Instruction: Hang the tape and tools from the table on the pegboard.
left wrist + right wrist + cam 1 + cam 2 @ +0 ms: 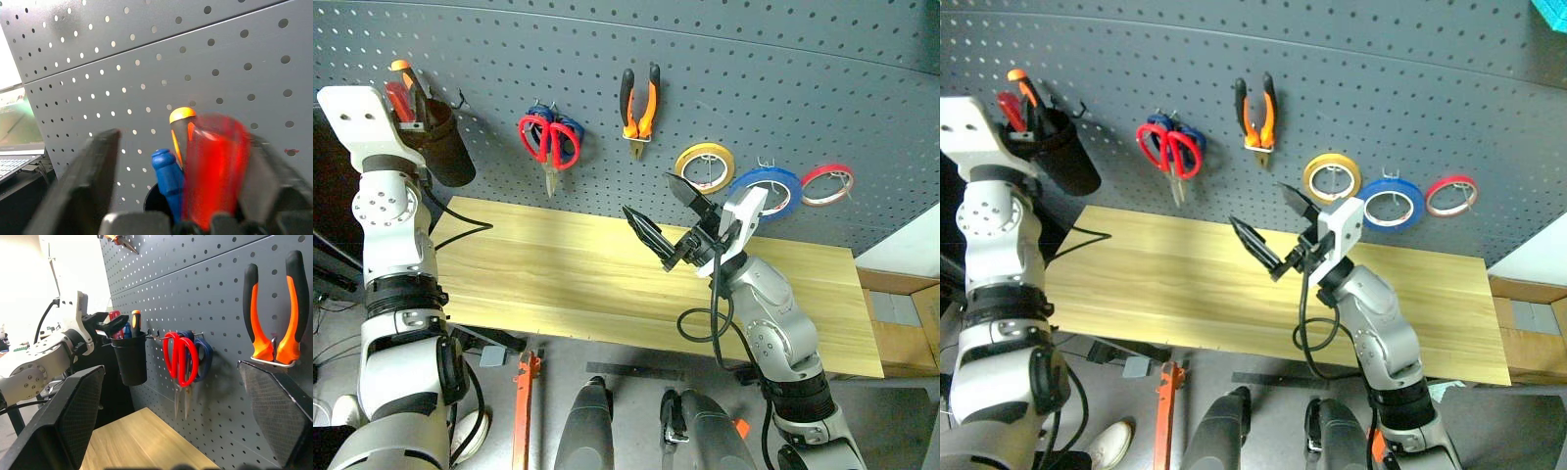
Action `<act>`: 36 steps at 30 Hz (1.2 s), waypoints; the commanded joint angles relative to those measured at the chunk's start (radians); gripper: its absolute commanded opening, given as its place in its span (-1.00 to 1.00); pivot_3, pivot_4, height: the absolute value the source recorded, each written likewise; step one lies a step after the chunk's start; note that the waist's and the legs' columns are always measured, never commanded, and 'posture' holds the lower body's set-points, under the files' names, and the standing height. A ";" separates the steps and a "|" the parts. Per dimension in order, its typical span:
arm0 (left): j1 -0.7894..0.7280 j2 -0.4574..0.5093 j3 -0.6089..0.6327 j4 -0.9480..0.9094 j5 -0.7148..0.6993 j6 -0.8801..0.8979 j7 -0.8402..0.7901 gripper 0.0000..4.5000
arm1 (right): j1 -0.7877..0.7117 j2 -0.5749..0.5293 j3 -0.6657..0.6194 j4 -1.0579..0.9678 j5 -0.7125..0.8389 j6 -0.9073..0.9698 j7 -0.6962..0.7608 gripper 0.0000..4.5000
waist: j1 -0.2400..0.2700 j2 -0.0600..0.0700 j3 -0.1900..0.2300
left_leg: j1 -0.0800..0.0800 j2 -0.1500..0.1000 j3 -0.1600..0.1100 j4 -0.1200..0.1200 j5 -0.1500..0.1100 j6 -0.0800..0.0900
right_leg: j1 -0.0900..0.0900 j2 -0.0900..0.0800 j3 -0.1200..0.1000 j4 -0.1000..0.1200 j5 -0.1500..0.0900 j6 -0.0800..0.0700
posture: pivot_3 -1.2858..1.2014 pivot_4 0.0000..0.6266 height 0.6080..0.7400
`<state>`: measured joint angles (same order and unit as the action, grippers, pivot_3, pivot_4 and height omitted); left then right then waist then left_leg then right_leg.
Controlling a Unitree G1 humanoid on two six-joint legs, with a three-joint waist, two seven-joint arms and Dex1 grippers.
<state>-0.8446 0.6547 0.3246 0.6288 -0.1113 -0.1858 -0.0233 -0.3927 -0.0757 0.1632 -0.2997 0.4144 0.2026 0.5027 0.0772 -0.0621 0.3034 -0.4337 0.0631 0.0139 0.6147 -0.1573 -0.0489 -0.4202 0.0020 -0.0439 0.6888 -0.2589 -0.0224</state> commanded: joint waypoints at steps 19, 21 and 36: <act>0.204 -0.203 -0.112 -0.779 -0.198 0.314 -0.102 0.98 | 0.198 -0.130 -0.091 -0.331 0.023 0.112 -0.104 1.00 | 0.000 0.002 -0.016 | 0.000 -0.001 -0.003 0.000 0.002 -0.002 | 0.002 -0.001 -0.002 -0.001 0.000 0.000 | 0.14 -0.35 1.00; 0.273 -0.252 -0.149 -0.860 -0.201 0.375 -0.089 0.98 | 0.257 -0.140 -0.091 -0.364 -0.018 0.115 -0.140 1.00 | -0.001 0.007 -0.026 | 0.000 -0.001 -0.002 0.000 0.002 -0.002 | 0.002 -0.001 -0.002 -0.001 -0.001 0.001 | 0.13 -0.37 1.00; 0.831 -0.363 -0.270 -0.974 -0.132 0.705 -0.060 0.98 | 0.580 -0.155 -0.095 -0.310 -0.401 0.157 -0.426 1.00 | -0.027 0.021 -0.075 | 0.009 0.001 -0.002 -0.001 0.002 -0.001 | 0.011 0.005 -0.001 -0.008 -0.001 -0.005 | 0.10 -0.42 1.00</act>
<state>-0.0093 0.2885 0.0471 -0.3378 -0.2616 0.5228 -0.0903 0.1798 -0.2264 0.0938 -0.6042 0.0441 0.3721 0.0972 0.0502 -0.0407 0.2286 -0.4247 0.0641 0.0116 0.6132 -0.1551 -0.0497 -0.4088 0.0065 -0.0441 0.6802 -0.2609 -0.0291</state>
